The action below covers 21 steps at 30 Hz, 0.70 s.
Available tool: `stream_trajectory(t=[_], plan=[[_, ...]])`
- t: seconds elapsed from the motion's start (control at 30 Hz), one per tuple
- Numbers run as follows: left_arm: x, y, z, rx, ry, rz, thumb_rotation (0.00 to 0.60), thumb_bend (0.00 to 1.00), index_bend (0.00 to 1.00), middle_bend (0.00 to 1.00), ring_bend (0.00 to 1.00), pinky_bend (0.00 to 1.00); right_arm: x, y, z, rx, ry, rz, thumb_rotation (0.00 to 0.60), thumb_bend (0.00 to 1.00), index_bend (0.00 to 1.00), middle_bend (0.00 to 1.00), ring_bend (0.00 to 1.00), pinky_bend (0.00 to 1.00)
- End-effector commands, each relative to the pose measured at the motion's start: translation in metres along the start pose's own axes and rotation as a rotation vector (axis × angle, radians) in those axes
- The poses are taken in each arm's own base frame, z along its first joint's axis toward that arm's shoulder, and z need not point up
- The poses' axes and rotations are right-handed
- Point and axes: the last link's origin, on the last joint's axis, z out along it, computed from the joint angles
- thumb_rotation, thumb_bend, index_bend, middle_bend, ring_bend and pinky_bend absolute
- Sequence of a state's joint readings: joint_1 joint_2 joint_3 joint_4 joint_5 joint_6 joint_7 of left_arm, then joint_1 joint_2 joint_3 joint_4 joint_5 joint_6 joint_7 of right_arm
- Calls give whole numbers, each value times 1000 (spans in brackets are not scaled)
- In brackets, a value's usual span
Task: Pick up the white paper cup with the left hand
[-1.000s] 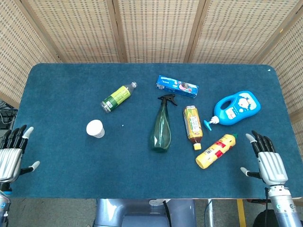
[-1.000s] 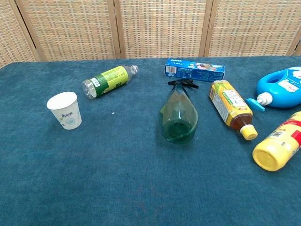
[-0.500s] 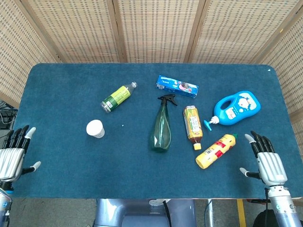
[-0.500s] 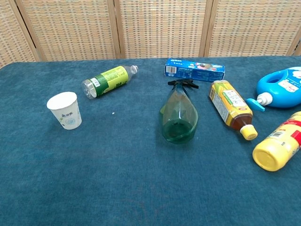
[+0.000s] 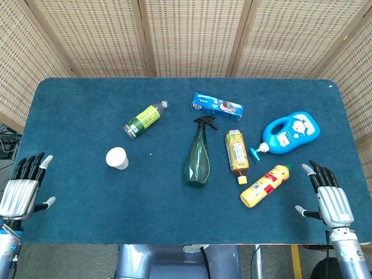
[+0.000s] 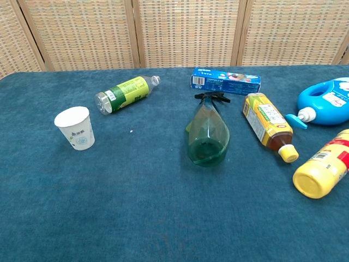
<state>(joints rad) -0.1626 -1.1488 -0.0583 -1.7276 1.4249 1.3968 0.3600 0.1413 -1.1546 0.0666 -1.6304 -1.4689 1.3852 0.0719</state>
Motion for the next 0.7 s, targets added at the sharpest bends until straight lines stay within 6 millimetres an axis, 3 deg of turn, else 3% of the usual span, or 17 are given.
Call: stream_trajectory(t=[0.03, 0.2, 0.4, 0.7], plan=[[8, 7, 17, -35, -11, 43, 595, 181, 92, 0, 3, 112, 1, 1, 1, -1, 1, 4, 600, 108, 0, 0, 0, 0], [24, 25, 59, -103, -70, 139, 596, 193, 166, 0, 31, 150, 2, 1, 2, -2, 5, 17, 600, 108, 1, 0, 0, 0], [34, 51, 96, -159, -138, 214, 593, 193, 167, 0, 31, 150, 3, 2, 4, 3, 12, 38, 600, 108, 17, 0, 0, 0], [20, 101, 132, -225, -252, 359, 590, 196, 160, 0, 31, 149, 5, 4, 5, 7, 22, 71, 600, 107, 37, 0, 0, 0]])
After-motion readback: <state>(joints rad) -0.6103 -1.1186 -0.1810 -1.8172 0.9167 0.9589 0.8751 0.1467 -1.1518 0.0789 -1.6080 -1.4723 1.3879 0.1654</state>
